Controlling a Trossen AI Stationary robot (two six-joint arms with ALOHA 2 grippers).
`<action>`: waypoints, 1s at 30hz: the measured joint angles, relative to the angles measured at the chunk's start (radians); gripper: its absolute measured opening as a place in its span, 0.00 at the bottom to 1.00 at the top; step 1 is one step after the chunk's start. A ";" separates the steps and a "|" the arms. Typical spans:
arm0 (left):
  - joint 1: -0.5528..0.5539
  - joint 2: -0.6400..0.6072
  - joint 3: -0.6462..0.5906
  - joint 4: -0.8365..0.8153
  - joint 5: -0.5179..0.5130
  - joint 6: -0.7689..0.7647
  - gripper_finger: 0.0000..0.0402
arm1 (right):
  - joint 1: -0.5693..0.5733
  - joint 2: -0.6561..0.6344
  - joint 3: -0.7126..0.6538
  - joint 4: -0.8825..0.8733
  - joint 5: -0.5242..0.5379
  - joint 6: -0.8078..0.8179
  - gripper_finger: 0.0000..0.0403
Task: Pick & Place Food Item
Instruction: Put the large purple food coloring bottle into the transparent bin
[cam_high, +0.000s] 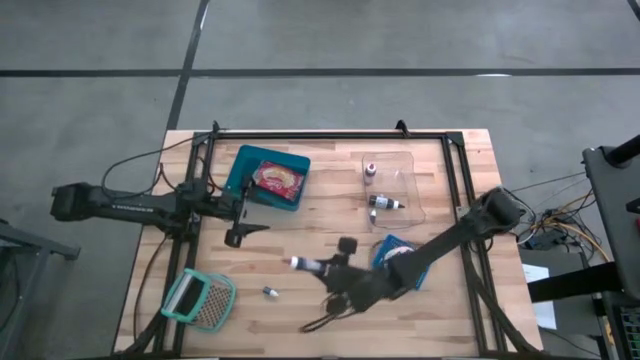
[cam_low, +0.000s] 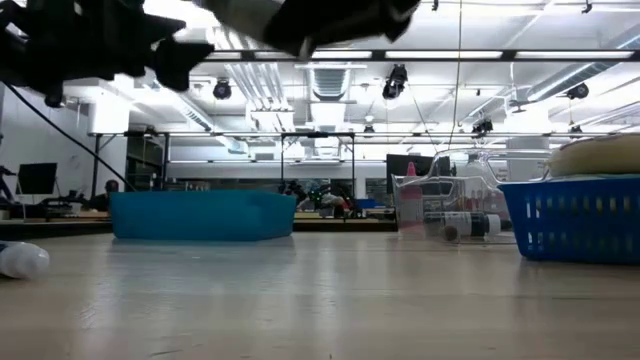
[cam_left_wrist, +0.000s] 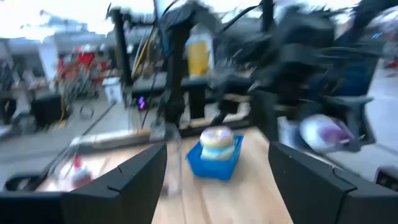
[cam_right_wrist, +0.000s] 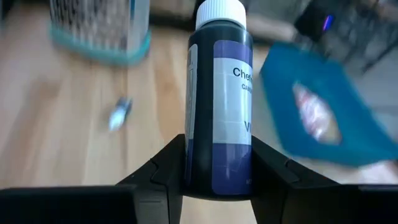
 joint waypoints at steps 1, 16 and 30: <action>0.000 0.005 0.000 0.030 0.014 0.000 0.71 | -0.005 -0.044 -0.067 0.108 0.004 -0.036 0.30; -0.037 0.545 0.148 0.674 0.045 -0.051 0.71 | -0.175 -0.185 -0.747 1.389 -0.291 -0.298 0.30; -0.029 0.990 0.524 0.746 0.159 -0.086 0.71 | -0.194 -0.159 -0.836 1.610 -0.288 -0.396 0.30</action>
